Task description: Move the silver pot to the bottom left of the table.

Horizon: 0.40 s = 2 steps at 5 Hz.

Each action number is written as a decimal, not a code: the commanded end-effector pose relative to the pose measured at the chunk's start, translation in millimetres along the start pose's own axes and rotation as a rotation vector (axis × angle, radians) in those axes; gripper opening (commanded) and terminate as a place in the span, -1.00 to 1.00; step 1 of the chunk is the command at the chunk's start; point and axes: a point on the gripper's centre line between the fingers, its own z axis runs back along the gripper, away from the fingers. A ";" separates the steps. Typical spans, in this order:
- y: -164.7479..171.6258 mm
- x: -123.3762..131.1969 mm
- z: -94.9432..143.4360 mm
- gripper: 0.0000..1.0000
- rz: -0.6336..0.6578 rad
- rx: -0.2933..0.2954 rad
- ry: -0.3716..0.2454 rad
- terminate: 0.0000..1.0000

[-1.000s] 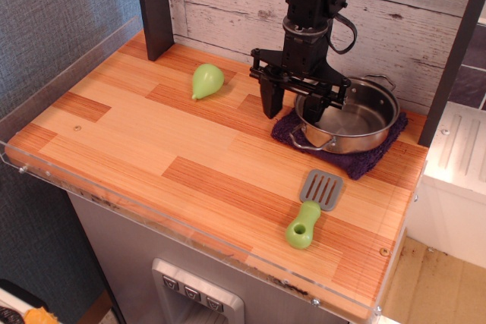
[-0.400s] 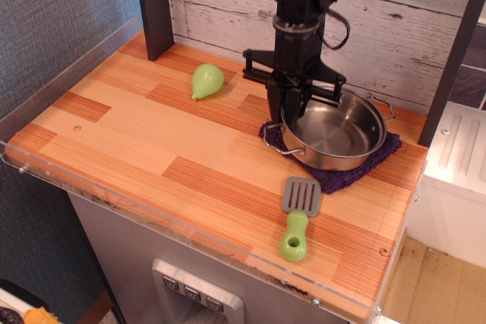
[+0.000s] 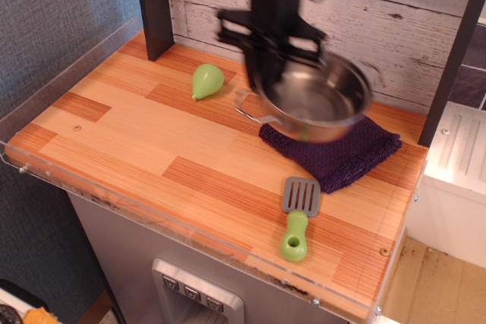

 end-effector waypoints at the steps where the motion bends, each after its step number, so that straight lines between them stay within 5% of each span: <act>1: 90.6 -38.9 36.3 -1.00 0.148 0.033 -0.004 -1.00; 2: 138.5 -58.3 23.1 -1.00 0.219 0.095 0.040 -1.00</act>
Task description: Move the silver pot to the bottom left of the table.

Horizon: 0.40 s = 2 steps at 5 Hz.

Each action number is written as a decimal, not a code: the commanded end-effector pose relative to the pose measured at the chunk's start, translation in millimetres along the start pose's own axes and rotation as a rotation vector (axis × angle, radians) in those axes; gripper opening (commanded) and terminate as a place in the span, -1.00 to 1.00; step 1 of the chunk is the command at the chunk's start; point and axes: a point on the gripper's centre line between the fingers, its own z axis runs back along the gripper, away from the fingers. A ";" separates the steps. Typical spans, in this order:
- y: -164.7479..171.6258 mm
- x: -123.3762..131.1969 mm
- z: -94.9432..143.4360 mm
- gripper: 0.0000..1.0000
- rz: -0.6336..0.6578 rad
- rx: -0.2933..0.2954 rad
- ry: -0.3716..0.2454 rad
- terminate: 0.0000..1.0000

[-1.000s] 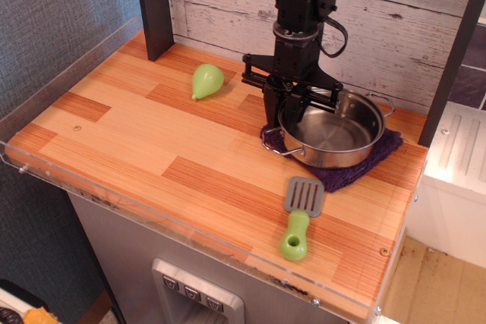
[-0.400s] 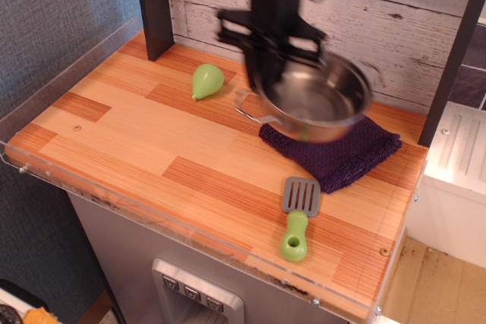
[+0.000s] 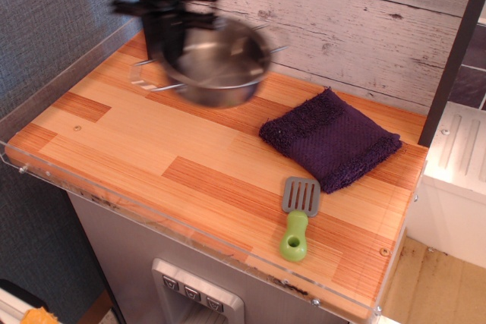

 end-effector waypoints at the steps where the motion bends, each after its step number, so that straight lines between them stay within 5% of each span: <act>1: 96.6 -13.7 -17.8 -1.00 0.132 0.140 -0.002 -1.00; 2: 110.7 -11.1 -32.3 -1.00 0.156 0.184 0.023 -1.00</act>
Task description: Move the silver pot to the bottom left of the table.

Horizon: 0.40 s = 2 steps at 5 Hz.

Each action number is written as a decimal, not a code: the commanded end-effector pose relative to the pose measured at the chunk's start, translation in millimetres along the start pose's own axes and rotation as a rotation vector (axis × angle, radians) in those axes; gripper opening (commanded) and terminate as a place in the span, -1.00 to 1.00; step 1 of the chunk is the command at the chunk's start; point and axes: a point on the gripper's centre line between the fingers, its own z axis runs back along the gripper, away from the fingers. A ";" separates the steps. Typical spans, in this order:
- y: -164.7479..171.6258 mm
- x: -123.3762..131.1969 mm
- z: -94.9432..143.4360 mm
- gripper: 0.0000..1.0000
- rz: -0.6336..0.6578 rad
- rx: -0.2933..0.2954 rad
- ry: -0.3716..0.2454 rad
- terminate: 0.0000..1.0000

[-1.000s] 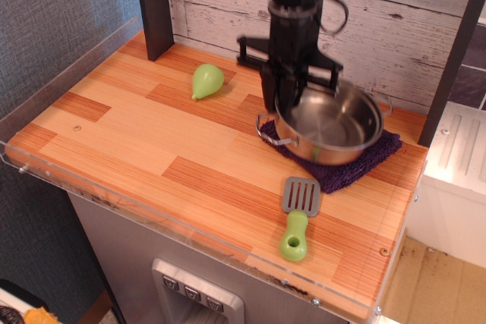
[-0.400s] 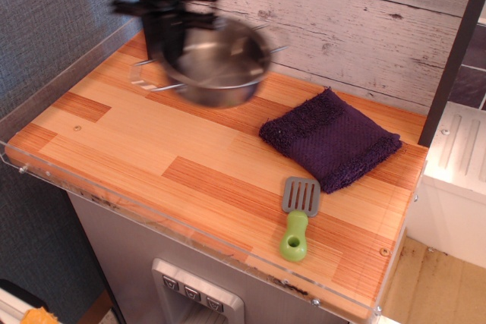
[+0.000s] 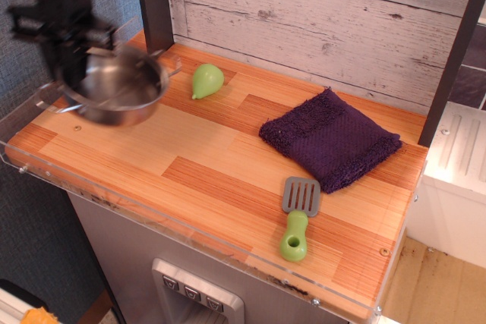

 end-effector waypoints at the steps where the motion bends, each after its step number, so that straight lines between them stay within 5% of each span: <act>1: 21.4 9.5 -12.6 -1.00 0.048 0.076 -0.004 -1.00; 2: 20.6 13.8 -21.0 -1.00 0.053 0.094 0.007 -1.00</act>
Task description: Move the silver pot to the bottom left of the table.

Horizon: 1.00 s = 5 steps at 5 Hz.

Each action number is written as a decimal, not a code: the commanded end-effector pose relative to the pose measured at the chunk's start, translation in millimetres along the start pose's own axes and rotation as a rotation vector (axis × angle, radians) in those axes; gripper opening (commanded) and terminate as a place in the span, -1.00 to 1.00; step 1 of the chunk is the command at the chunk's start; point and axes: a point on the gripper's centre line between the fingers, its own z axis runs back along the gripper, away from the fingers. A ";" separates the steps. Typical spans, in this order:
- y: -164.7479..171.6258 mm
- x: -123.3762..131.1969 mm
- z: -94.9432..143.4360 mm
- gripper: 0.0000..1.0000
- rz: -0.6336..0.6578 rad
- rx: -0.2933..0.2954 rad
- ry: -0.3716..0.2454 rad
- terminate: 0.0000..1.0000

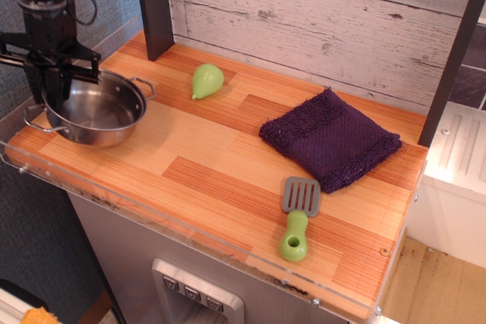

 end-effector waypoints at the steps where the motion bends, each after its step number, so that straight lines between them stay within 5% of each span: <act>1: 4.5 7.5 7.0 -1.00 0.012 0.062 -0.027 -1.00; 2: 9.9 5.8 4.3 -1.00 0.034 0.077 -0.014 -1.00; 3: 18.7 -2.2 8.0 1.00 0.062 0.090 -0.013 -1.00; 5: 16.0 -11.8 27.6 1.00 0.043 0.080 -0.061 -1.00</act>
